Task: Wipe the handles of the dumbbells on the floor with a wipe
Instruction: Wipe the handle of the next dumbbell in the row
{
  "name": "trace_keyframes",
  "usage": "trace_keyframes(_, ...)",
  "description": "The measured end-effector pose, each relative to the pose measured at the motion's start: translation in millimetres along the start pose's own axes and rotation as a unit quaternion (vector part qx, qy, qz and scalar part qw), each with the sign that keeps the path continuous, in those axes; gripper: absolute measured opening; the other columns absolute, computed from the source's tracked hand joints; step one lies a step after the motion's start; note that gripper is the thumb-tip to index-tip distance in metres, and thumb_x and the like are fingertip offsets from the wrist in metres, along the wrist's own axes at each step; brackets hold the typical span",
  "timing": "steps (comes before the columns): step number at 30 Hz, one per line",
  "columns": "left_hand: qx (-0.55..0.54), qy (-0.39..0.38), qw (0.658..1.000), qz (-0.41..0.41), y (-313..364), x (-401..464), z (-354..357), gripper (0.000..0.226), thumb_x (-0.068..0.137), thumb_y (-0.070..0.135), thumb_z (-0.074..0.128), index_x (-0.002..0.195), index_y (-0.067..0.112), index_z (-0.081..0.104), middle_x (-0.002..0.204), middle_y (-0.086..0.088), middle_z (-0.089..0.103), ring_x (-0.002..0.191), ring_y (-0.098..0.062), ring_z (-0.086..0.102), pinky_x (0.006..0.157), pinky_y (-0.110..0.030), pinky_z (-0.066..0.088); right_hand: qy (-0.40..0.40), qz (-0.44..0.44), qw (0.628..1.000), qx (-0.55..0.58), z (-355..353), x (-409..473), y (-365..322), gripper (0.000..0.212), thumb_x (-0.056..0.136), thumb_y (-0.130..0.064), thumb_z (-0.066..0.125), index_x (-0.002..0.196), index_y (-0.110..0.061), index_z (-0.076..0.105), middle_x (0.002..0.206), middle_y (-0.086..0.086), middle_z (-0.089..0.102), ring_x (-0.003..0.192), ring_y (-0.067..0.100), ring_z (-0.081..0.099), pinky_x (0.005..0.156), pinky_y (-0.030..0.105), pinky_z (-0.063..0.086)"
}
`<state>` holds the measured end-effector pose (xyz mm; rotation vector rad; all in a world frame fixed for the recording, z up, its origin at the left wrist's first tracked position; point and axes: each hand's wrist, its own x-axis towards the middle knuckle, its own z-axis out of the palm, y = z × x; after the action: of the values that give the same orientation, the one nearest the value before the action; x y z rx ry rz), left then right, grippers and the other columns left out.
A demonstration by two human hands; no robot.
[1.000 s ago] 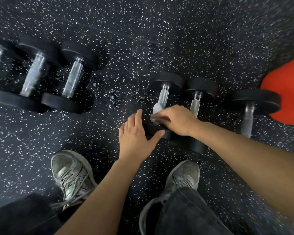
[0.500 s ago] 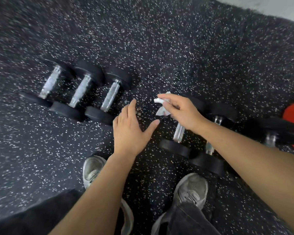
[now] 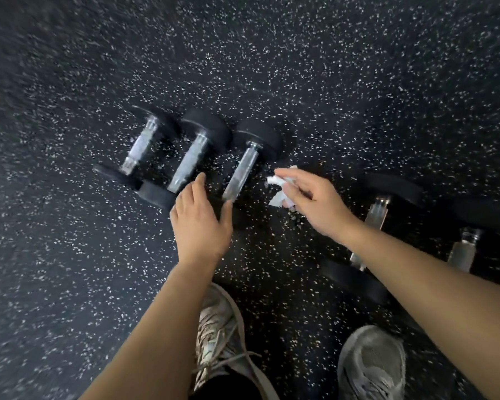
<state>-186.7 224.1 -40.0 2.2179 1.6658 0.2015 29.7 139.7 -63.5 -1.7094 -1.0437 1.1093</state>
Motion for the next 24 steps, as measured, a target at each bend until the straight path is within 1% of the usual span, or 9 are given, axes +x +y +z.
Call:
trace_keyframes(3,-0.008,-0.018,1.000,0.003,-10.8,6.1,3.9,0.073,0.098,0.048,0.059,0.157,0.016,0.031,0.152,-0.010,0.044,0.145,-0.031,0.037,0.118,-0.052,0.025,0.048,0.019,0.999,0.015,7.8,-3.8,14.4,0.033,0.106,-0.031,0.054,0.139,-0.031,0.061,0.110,-0.027,0.067,0.090,-0.013,0.063,0.082,0.013,0.044)
trace_keyframes(6,-0.033,-0.014,0.999,0.003,-13.2,5.2,6.8,0.073,0.097,0.047,0.061,0.156,0.014,0.034,0.152,-0.012,0.046,0.144,-0.031,0.039,0.117,-0.052,0.027,0.077,0.042,0.995,0.046,15.0,-10.7,25.8,0.033,0.106,-0.032,0.055,0.138,-0.032,0.062,0.092,-0.025,0.069,0.075,-0.010,0.060,0.079,0.019,0.044)
trace_keyframes(9,-0.051,-0.009,0.999,0.001,-12.7,2.7,10.6,0.075,0.096,0.048,0.063,0.156,0.013,0.034,0.152,-0.011,0.045,0.144,-0.030,0.039,0.117,-0.052,0.028,0.099,0.043,0.992,0.058,15.8,-10.5,26.1,0.032,0.105,-0.034,0.056,0.137,-0.033,0.062,0.105,-0.006,0.075,0.091,0.007,0.071,0.089,0.029,0.053)
trace_keyframes(10,-0.057,-0.008,0.998,0.001,-12.2,2.2,11.8,0.077,0.095,0.049,0.064,0.156,0.013,0.034,0.153,-0.011,0.045,0.144,-0.029,0.038,0.117,-0.052,0.027,0.096,0.038,0.993,0.051,15.4,-10.5,25.3,0.032,0.105,-0.034,0.056,0.137,-0.032,0.062,0.111,-0.007,0.074,0.098,0.009,0.072,0.094,0.029,0.054)
trace_keyframes(13,-0.069,-0.011,0.998,0.004,-11.1,0.1,16.2,0.083,0.092,0.053,0.067,0.157,0.014,0.033,0.154,-0.010,0.044,0.144,-0.029,0.038,0.117,-0.052,0.028,0.076,0.028,0.996,0.023,16.8,-13.3,24.6,0.033,0.105,-0.032,0.056,0.138,-0.029,0.062,0.125,-0.015,0.069,0.115,0.002,0.066,0.107,0.029,0.050)
trace_keyframes(18,-0.060,-0.043,0.997,0.017,-0.2,-4.8,22.4,0.107,0.077,0.064,0.077,0.158,0.017,0.027,0.157,-0.007,0.039,0.147,-0.028,0.034,0.122,-0.049,0.025,0.075,0.029,0.997,0.008,13.3,-18.8,29.5,0.034,0.105,-0.035,0.056,0.138,-0.032,0.061,0.118,-0.003,0.074,0.106,0.011,0.071,0.104,0.035,0.052)
trace_keyframes(19,-0.057,-0.048,0.997,0.022,2.1,-6.2,23.6,0.108,0.076,0.067,0.076,0.158,0.018,0.027,0.157,-0.006,0.039,0.147,-0.027,0.033,0.122,-0.048,0.025,0.073,0.027,0.997,0.007,11.6,-20.3,30.6,0.034,0.105,-0.034,0.056,0.139,-0.031,0.061,0.120,-0.002,0.074,0.109,0.010,0.070,0.105,0.033,0.052)
trace_keyframes(21,-0.079,-0.042,0.996,0.021,2.7,-7.7,24.9,0.098,0.084,0.070,0.067,0.158,0.018,0.028,0.157,-0.006,0.040,0.147,-0.026,0.034,0.121,-0.048,0.026,0.069,0.026,0.997,0.001,7.9,-24.3,32.4,0.035,0.105,-0.032,0.056,0.140,-0.028,0.061,0.121,-0.006,0.073,0.113,0.006,0.068,0.103,0.027,0.051)
trace_keyframes(24,-0.130,-0.024,0.991,-0.015,-4.4,-6.8,26.5,0.080,0.097,0.068,0.046,0.157,0.017,0.032,0.156,-0.008,0.042,0.145,-0.027,0.038,0.119,-0.051,0.029,0.057,0.028,0.998,-0.007,3.2,-30.3,34.5,0.035,0.105,-0.030,0.056,0.140,-0.027,0.060,0.117,-0.010,0.074,0.101,0.006,0.072,0.096,0.023,0.053)
